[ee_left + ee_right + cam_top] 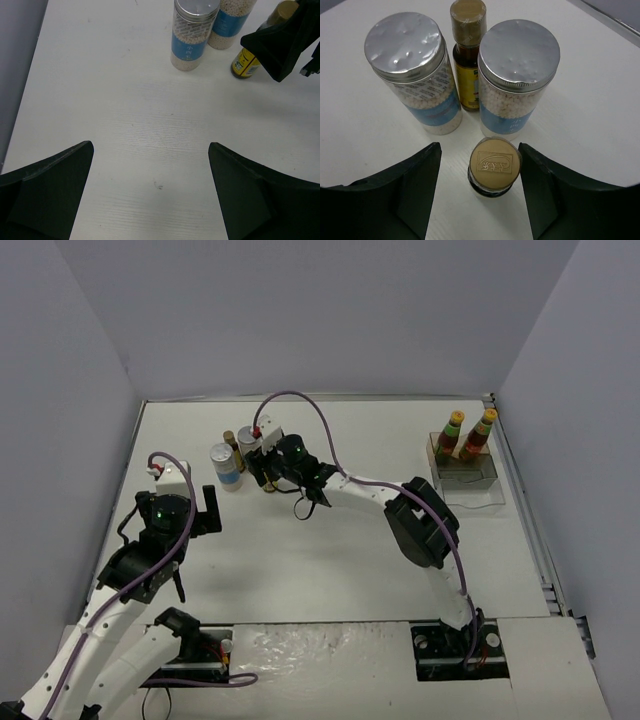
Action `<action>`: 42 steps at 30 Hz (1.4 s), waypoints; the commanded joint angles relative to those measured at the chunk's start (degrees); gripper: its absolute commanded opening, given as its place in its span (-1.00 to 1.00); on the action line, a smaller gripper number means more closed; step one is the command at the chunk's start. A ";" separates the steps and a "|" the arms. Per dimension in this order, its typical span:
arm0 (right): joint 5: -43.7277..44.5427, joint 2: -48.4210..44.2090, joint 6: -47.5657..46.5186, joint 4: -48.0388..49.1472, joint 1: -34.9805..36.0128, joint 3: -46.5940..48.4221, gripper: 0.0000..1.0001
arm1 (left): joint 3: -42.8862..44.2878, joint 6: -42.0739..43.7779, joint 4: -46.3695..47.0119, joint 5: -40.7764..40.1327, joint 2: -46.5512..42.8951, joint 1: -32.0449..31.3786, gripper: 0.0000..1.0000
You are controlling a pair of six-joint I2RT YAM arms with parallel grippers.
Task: Organize the condiment bottles
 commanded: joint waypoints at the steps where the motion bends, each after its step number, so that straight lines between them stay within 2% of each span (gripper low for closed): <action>1: 1.99 -0.51 0.37 6.18 -0.01 3.25 -0.03 | 1.31 0.22 2.56 -1.01 0.72 0.41 0.94; 3: 2.26 -0.50 0.49 6.41 -0.13 3.06 -0.17 | 1.31 0.22 2.64 -1.01 0.72 0.41 0.94; 7: 3.19 -2.63 0.89 7.53 -0.97 0.51 -0.62 | 1.31 0.22 2.49 -1.01 0.79 0.41 0.94; 12: 5.10 -10.54 1.04 7.16 -3.05 -6.89 -0.99 | 1.22 0.07 2.57 -0.99 0.61 0.43 0.94; 19: 9.21 -30.56 2.14 5.52 -9.67 -23.29 -1.00 | 1.24 0.13 2.68 -0.53 0.63 0.74 0.94; 22: 12.29 -38.68 1.68 2.91 -12.26 -27.49 -1.00 | 1.31 0.09 2.68 -0.53 0.63 0.76 0.94; 29: 17.60 -54.28 1.10 -2.02 -26.67 -36.81 -1.00 | 1.40 -0.05 2.55 -0.22 1.16 0.76 0.94; 35: 18.05 -57.24 6.62 -2.90 -43.49 -38.55 -1.00 | 1.48 -0.22 2.63 -0.13 0.54 0.85 0.94; 42: 18.58 -51.49 8.36 1.04 -53.40 -37.67 -1.00 | 1.31 -0.41 2.28 -0.49 -0.52 0.85 0.94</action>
